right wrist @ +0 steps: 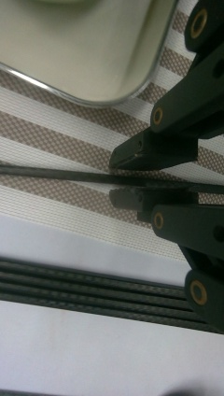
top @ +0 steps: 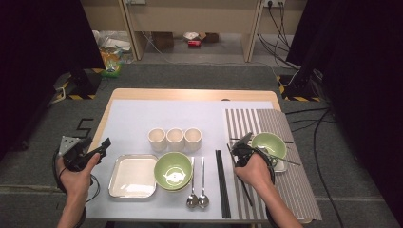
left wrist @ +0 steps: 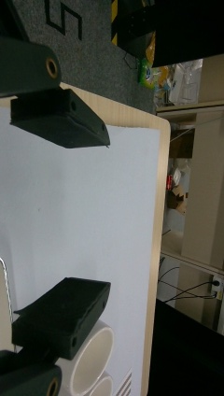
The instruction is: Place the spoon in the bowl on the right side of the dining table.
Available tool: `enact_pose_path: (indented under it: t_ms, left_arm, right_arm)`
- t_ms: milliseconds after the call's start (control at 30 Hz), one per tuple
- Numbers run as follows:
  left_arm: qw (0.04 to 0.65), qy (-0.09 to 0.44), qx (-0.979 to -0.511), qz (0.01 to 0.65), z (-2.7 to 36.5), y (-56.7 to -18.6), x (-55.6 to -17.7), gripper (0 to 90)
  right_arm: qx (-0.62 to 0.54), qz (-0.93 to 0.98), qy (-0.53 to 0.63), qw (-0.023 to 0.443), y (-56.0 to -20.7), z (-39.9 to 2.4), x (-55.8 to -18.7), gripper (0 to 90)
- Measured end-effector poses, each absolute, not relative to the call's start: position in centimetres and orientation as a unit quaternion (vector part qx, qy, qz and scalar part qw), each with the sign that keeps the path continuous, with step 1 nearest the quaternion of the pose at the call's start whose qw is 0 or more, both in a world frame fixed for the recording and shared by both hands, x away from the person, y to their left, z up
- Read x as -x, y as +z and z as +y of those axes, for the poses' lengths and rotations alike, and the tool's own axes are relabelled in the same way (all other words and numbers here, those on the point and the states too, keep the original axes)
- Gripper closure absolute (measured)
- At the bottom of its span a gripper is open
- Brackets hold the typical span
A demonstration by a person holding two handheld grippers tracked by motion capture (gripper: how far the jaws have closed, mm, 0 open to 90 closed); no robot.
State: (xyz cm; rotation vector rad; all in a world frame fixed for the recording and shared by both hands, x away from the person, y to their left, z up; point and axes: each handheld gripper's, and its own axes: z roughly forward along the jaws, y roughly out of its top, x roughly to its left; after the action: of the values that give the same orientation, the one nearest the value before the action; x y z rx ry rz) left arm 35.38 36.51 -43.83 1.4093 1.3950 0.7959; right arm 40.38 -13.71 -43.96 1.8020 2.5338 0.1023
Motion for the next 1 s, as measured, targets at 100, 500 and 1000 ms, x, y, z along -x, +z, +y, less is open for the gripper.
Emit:
enact_pose_path:
  t_ms: [100,500,1000]
  left_arm:
    - [0.482,0.326,-0.578,0.572,36.6,-43.8,-35.4,23.8]
    - [0.482,0.327,-0.577,0.573,36.6,-43.8,-35.3,23.9]
    - [0.482,0.327,-0.576,0.573,36.6,-43.8,-35.4,23.8]
  right_arm:
    - [-0.580,0.814,0.026,0.014,-44.2,-13.6,-40.1,83.2]
    - [-0.626,0.778,0.054,0.009,-44.3,-13.5,-40.9,86.1]
    - [-0.659,0.747,0.083,0.020,-44.1,-13.1,-44.1,85.9]
